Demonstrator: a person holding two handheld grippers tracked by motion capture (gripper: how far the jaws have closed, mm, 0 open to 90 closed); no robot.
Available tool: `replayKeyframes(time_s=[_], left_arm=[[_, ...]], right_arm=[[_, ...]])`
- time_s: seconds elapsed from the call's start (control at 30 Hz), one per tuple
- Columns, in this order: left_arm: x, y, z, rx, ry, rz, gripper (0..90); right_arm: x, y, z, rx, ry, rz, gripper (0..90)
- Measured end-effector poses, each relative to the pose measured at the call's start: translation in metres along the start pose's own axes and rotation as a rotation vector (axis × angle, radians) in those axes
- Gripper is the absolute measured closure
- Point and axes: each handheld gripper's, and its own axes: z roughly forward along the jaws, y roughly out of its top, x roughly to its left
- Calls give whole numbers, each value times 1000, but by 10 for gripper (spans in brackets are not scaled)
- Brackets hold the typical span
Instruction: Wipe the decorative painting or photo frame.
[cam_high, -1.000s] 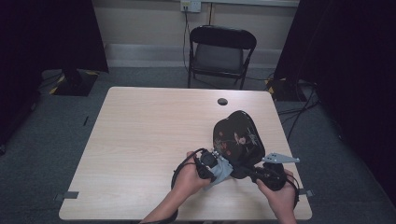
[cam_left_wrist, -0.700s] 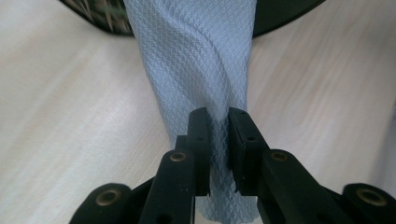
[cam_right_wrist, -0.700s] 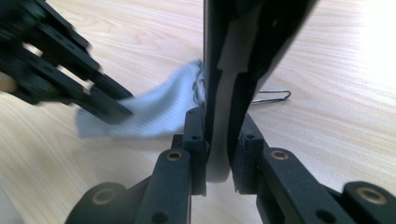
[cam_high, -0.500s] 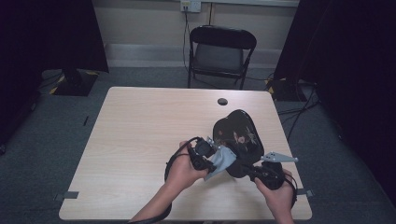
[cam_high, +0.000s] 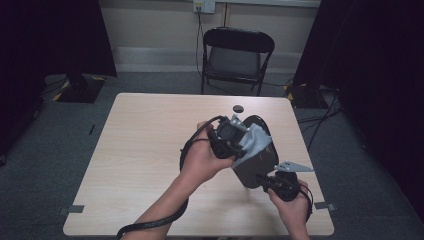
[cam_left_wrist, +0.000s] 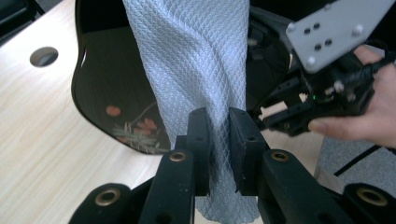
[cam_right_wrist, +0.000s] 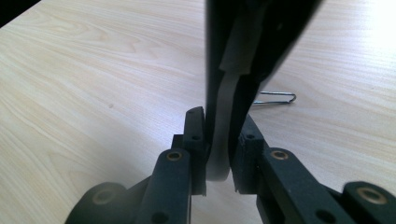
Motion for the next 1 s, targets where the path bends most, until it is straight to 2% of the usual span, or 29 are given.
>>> replayKeyframes(time_s=[0.2, 0.43, 0.6, 0.73, 1.0], left_arm=[[-2, -5, 23, 41, -31, -2, 797], [1, -23, 42, 94, -33, -10, 798], [3, -43, 61, 133, -35, -26, 797], [8, -63, 77, 169, -49, -59, 798], [15, -95, 105, 222, -52, -109, 797]], right_arm=[[0, -1, 0, -2, 1, 2, 792], [-1, -1, -2, -1, 6, -5, 791], [-2, -3, -3, 3, 13, -5, 791], [-2, -3, -4, 1, 13, -13, 791], [-3, -4, -5, 4, 21, -20, 791]])
